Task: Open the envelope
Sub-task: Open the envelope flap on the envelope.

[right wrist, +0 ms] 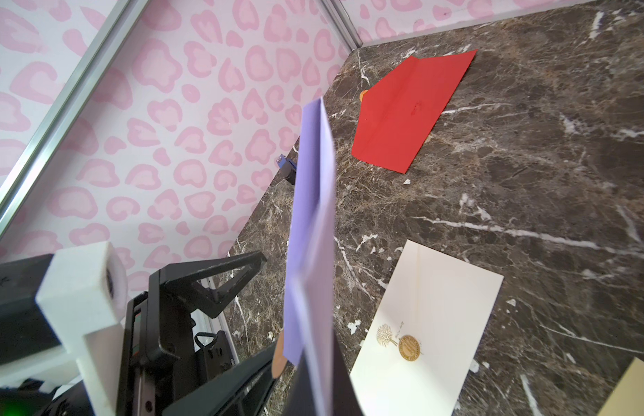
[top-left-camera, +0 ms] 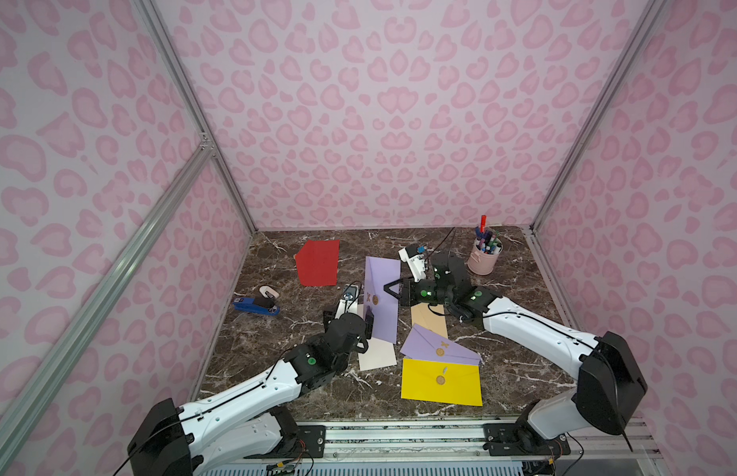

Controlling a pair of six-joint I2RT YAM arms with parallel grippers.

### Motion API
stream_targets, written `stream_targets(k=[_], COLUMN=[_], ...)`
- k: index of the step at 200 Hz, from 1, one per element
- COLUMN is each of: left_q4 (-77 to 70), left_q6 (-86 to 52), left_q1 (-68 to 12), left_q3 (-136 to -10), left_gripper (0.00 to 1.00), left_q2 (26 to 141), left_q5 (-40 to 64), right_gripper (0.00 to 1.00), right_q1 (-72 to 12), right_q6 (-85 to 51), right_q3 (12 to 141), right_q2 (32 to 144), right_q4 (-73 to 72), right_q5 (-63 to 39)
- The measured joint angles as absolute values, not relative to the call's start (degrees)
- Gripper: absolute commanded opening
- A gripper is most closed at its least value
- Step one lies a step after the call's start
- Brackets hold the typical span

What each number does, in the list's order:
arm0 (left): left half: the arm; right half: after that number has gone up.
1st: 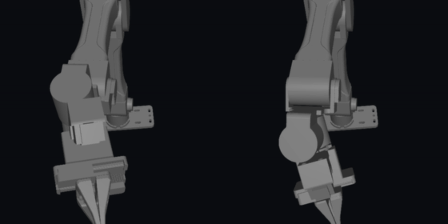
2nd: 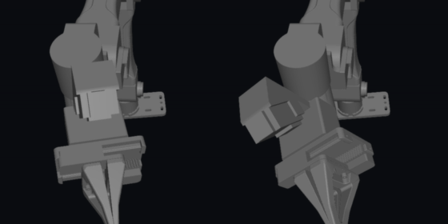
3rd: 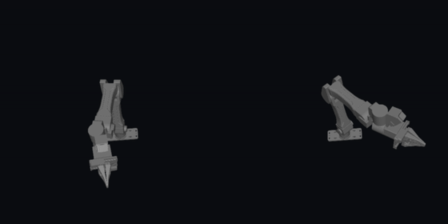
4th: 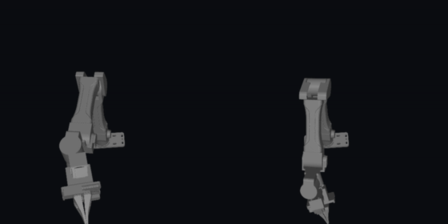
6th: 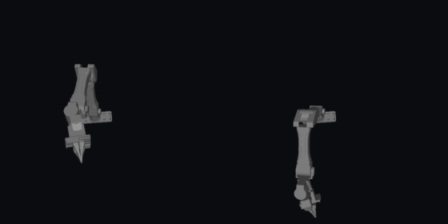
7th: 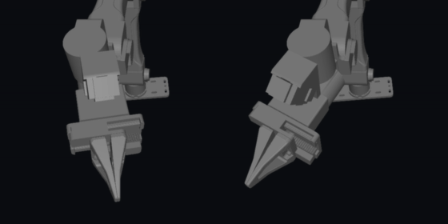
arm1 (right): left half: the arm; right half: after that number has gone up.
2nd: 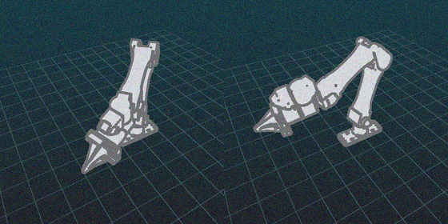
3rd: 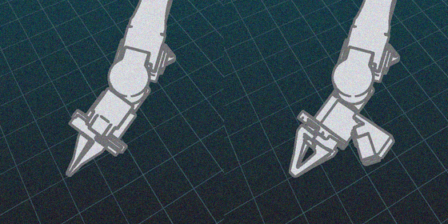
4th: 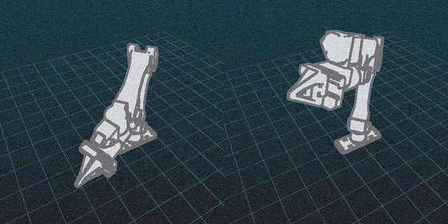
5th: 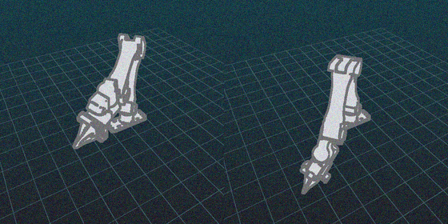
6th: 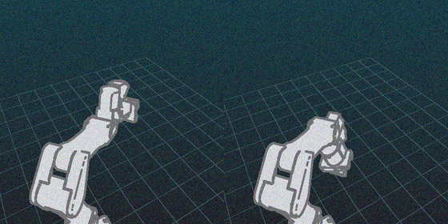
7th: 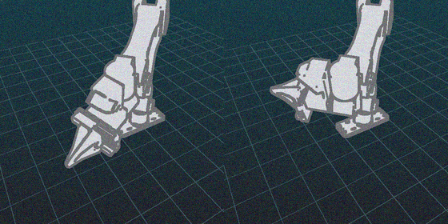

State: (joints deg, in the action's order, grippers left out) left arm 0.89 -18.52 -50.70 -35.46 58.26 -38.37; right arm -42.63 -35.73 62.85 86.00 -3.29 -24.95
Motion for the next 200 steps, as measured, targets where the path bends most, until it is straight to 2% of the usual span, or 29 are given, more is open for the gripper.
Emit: stream_targets(k=[41,71,106,154,200], left_q4=[0.38,-2.31,-5.17,-2.98,-0.4], left_q6=[-17.65,-14.59,-11.81,-13.47,-16.36], left_q1=[-50.7,-50.7,-50.7,-50.7,-50.35], left_q3=[-34.92,-31.66,-30.96,-34.17,-34.3], left_gripper=[0.84,0.84,0.84,0.84,0.85], left_q2=[54.35,49.98,50.52,55.9,55.59], left_q5=[-36.18,-30.39,-24.29,-30.5,-36.42], right_gripper=[0.0,0.0,0.0,0.0,0.0], right_q1=[-42.63,-42.63,-42.72,-43.44,-43.48], right_q6=[-35.05,-34.37,-34.26,-34.26,-34.26], right_q3=[64.23,66.32,67.4,67.44,66.98], right_q2=[86.08,86.48,87.0,86.35,85.27], right_q4=[-1.61,-1.32,-0.78,-0.16,-0.1], right_q5=[-24.67,-24.25,-24.25,-24.27,-24.27])
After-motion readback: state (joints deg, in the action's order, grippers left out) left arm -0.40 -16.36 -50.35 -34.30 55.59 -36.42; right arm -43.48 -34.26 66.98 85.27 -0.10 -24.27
